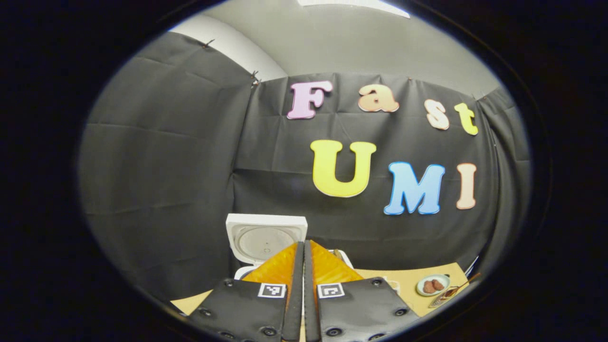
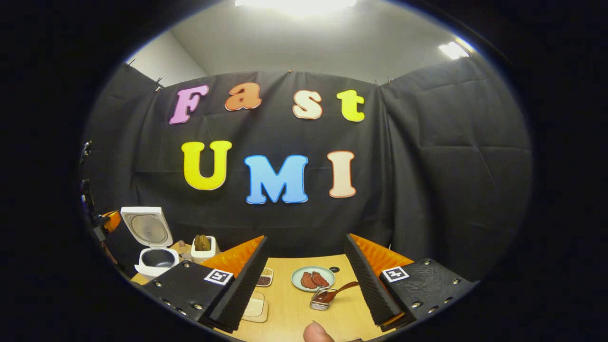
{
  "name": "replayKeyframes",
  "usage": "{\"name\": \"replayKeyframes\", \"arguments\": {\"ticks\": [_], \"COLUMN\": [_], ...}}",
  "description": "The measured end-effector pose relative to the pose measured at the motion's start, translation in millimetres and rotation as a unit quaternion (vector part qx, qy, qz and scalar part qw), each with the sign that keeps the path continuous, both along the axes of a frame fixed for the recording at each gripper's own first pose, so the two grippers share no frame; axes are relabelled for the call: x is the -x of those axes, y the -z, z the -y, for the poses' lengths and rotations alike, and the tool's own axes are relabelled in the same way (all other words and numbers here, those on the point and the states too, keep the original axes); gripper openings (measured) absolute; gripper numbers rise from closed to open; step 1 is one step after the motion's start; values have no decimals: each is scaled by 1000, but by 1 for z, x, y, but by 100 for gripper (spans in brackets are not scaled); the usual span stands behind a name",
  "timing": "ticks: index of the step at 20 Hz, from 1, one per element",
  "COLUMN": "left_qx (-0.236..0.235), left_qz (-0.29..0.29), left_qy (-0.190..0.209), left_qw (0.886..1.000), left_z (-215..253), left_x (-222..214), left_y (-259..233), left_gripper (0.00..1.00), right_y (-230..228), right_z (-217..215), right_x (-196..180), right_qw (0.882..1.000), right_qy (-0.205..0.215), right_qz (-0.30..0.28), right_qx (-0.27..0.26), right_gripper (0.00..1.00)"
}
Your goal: Close the left gripper, press the button to open the rice cooker; take a wooden spoon from the chopstick holder with the right hand, scoop a spoonful of rice and pour it into the rice cooker, then put the wooden spoon back into the chopstick holder.
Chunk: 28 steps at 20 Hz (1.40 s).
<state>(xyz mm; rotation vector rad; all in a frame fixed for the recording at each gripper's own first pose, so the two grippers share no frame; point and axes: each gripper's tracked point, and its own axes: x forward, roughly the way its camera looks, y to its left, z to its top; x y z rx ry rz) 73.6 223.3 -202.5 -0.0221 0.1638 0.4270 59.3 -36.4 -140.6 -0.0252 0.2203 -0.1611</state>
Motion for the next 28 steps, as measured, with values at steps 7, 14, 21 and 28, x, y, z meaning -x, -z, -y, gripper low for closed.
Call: {"name": "replayKeyframes", "arguments": {"ticks": [7, 14, 21, 28], "left_qx": [-23, -64, -61, -45], "left_qz": [-16, -56, -98, -132], "left_qy": [-16, 4, 24, 31], "left_qw": [999, 996, 993, 990], "left_z": [80, 137, 159, 165], "left_x": [53, 80, 91, 98], "left_y": [-21, -11, 18, 41], "left_gripper": [12, 31, 71, 72], "right_y": [114, 228, 316, 370], "right_z": [92, 154, 165, 154], "right_x": [-33, -73, -122, -148], "right_qw": [996, 993, 981, 968], "right_qy": [-11, 14, 20, 16], "right_qz": [-48, -91, -120, -161], "right_qx": [-76, -79, -153, -194], "right_gripper": [99, 98, 98, 80]}}
